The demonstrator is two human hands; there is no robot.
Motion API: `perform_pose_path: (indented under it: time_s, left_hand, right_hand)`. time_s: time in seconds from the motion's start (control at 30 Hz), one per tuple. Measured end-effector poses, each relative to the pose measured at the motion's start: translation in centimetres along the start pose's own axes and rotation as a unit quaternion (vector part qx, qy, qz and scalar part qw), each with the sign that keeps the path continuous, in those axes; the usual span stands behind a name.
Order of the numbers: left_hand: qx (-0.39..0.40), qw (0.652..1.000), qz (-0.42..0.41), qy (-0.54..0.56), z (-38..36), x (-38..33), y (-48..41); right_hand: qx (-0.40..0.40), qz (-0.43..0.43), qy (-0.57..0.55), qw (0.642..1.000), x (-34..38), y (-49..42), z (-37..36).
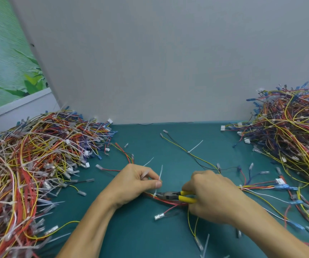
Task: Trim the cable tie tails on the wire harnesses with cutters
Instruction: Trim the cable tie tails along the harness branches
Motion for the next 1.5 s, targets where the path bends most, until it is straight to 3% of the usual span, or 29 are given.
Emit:
perform_pose_path:
  time_s: [1.3, 1.5]
  left_hand:
    - [0.012, 0.999, -0.018, 0.025, 0.0, 0.7, -0.4]
    - [-0.017, 0.997, -0.009, 0.077, 0.3, 0.6, -0.2]
  right_hand:
    - [-0.006, -0.002, 0.018, 1.0, 0.4, 0.1, -0.6]
    - [-0.01, -0.003, 0.028, 1.0, 0.5, 0.1, -0.9]
Point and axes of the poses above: each hand's wrist, its own y-axis away from the middle knuckle, its own z-axis out of the back of the hand, x = y × z, the point moved 2 cm from there along -y, towards the middle knuckle, and after that the axes turned 5 degrees about z, right-handed, at the moved point
